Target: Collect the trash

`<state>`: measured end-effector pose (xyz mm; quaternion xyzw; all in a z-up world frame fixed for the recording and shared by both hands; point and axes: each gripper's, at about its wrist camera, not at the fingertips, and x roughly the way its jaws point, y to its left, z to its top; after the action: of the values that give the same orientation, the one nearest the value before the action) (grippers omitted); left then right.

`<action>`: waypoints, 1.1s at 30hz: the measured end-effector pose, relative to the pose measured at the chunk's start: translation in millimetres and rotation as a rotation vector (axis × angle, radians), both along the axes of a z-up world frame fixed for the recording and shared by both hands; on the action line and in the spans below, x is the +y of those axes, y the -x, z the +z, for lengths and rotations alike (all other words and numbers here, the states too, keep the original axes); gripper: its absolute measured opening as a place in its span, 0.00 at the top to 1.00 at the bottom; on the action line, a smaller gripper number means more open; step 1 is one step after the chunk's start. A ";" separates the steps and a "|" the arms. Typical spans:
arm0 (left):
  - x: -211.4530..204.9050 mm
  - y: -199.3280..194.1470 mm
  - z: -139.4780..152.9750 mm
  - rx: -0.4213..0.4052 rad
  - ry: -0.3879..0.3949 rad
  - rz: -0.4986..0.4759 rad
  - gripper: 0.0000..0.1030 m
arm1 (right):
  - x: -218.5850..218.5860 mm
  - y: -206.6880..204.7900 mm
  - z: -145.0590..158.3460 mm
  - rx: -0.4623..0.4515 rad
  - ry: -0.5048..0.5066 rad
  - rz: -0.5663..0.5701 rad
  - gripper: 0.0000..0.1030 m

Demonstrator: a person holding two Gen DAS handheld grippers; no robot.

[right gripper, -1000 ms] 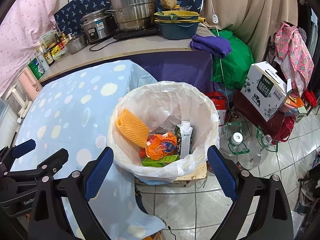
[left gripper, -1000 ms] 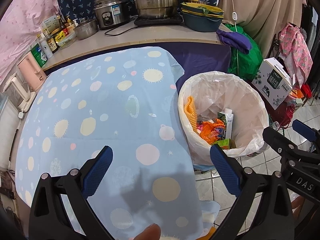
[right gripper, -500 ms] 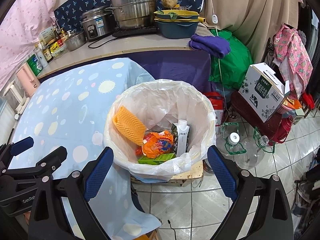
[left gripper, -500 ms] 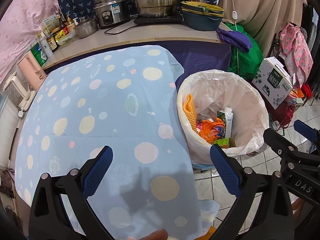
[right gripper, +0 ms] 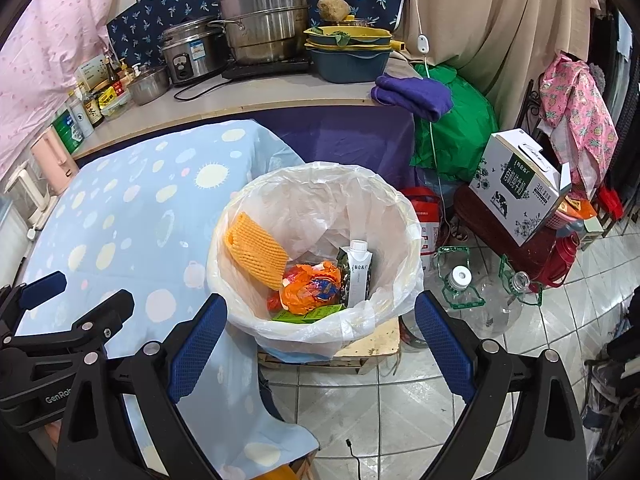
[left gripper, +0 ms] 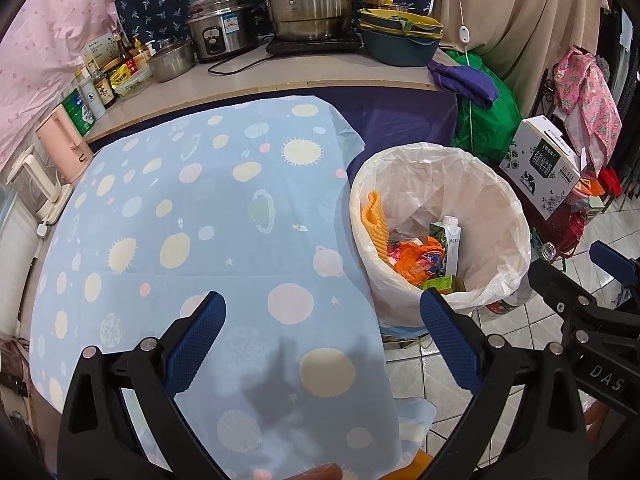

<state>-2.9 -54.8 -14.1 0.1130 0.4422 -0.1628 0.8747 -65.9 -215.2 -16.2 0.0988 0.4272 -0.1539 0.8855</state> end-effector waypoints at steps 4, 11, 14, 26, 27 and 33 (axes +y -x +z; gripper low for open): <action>0.1 0.3 0.5 -0.001 0.002 0.001 0.09 | 0.2 1.6 0.8 0.002 -0.004 -0.003 0.12; 1.3 4.3 1.2 -0.005 0.001 0.001 0.09 | 0.1 5.3 2.4 0.003 0.000 -0.003 0.12; 2.0 6.2 1.9 -0.006 0.003 0.005 0.10 | 0.1 5.4 2.5 0.003 -0.002 -0.003 0.12; 3.6 9.2 2.7 -0.002 0.004 0.005 0.10 | 1.6 9.4 2.7 0.003 0.005 -0.004 0.12; 4.0 9.7 2.5 0.001 0.005 0.005 0.10 | 1.5 9.7 2.7 0.003 0.005 -0.004 0.12; 3.4 9.5 1.2 0.010 0.006 0.005 0.10 | 1.4 9.8 2.8 0.003 0.004 -0.005 0.12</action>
<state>-12.4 -51.3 -12.9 0.1085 0.4465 -0.1624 0.8732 -75.7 -213.8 -13.5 0.0980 0.4278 -0.1570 0.8847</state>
